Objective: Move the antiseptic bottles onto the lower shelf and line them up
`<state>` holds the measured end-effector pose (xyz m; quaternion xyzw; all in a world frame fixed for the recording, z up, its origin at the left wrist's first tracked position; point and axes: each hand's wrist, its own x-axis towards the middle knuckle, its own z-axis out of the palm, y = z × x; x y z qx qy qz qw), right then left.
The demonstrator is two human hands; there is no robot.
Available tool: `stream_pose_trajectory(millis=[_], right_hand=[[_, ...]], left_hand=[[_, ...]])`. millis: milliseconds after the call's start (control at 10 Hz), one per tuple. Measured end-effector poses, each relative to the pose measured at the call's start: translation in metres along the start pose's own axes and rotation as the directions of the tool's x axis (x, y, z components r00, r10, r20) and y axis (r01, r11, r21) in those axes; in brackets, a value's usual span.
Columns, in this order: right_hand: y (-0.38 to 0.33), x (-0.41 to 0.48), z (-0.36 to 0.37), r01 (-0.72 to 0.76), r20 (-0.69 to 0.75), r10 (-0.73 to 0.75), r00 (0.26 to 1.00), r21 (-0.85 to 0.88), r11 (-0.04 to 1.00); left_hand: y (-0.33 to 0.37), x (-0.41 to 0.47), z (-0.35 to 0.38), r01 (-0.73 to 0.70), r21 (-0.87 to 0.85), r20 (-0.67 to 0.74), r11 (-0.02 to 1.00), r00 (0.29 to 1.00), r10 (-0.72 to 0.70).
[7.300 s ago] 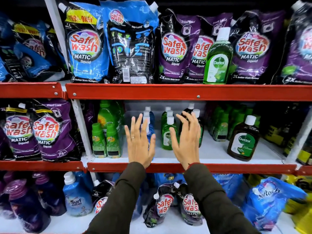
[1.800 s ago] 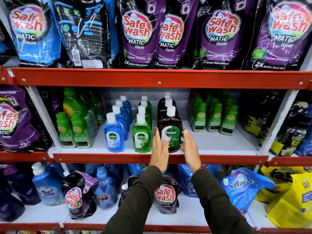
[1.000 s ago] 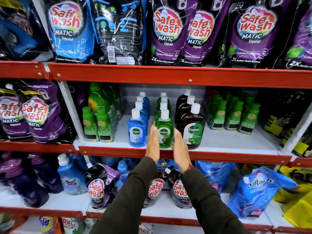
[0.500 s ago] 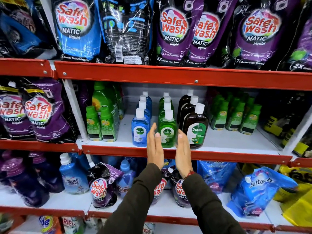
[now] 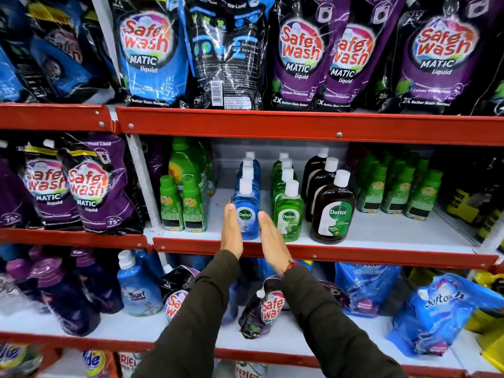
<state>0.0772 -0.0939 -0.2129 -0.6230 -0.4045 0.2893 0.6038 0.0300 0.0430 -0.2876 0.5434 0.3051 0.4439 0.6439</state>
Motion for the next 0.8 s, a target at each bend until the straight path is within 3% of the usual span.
stream_pose_trajectory(millis=[200,400,700,800], right_hand=[[0.015,0.02,0.018,-0.003,0.012,0.002,1.0,0.076,0.997],[0.018,0.021,0.015,-0.035,-0.005,0.035,0.999,0.082,0.996],[-0.018,-0.01,0.012,-0.012,-0.003,0.012,1.0,-0.059,0.998],[-0.02,-0.026,0.004,0.044,-0.079,-0.051,0.996,-0.089,0.995]], left_hand=[[0.029,-0.012,-0.005,-0.072,0.01,-0.013,0.997,0.997,0.072],[0.031,-0.014,-0.005,-0.018,0.076,-0.053,0.997,0.998,0.022],[0.086,-0.068,0.013,-0.082,0.214,-0.063,0.973,0.993,0.098],[0.085,-0.079,0.02,-0.108,0.269,-0.129,0.957,0.981,0.147]])
